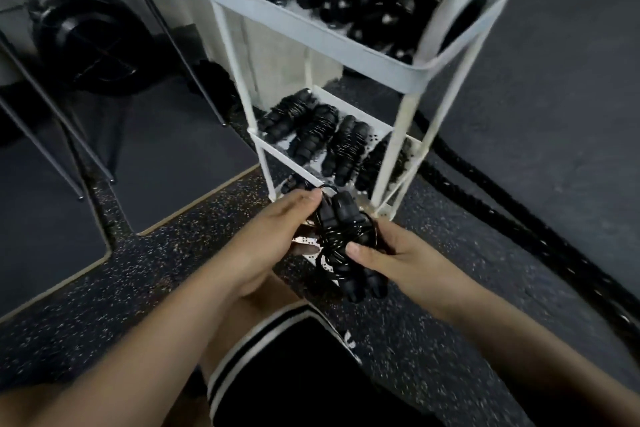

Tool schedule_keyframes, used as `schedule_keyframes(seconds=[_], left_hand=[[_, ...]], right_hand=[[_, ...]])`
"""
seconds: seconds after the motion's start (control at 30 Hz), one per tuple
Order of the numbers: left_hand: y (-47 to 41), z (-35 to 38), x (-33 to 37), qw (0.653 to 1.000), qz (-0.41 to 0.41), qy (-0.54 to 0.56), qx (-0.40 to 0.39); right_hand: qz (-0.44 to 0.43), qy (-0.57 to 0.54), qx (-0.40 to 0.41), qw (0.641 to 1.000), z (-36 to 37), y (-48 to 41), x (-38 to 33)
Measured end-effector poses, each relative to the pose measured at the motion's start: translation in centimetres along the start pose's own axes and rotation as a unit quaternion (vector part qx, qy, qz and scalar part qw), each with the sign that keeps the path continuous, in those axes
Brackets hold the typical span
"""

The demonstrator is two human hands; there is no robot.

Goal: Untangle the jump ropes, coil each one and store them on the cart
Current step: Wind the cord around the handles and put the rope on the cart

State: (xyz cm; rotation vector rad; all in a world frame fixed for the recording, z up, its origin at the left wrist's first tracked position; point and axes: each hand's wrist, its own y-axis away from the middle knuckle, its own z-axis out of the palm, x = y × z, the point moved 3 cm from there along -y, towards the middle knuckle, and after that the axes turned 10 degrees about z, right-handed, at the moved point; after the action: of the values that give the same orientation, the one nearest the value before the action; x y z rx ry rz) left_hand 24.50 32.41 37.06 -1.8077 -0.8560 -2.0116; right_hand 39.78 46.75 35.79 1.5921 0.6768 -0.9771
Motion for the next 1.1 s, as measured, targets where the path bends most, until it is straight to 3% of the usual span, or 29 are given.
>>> schedule_keyframes(seconds=[0.27,0.4,0.6,0.93,1.1], left_hand=[[-3.7,3.5,-5.4,0.989,-0.082,-0.120,-0.034],[-6.4,3.8,-7.3,0.983,-0.100,-0.157,0.002],[-9.2,5.6,-8.5,0.983,-0.094,-0.153,0.029],[-9.5,6.0,-9.3,0.989,-0.080,-0.100,0.067],[-9.6,5.5,-9.7,0.992,-0.074,-0.088,0.053]], right_hand=[[0.126,-0.029,0.028,0.991,-5.3,0.2,9.0],[0.174,-0.100,0.048,0.978,-8.0,-3.0,13.9],[0.206,-0.209,0.152,0.944,-10.1,-10.2,16.3],[0.252,-0.192,0.261,0.912,-9.3,-21.0,18.6],[0.250,-0.113,0.311,0.910,-8.9,-22.4,17.8]])
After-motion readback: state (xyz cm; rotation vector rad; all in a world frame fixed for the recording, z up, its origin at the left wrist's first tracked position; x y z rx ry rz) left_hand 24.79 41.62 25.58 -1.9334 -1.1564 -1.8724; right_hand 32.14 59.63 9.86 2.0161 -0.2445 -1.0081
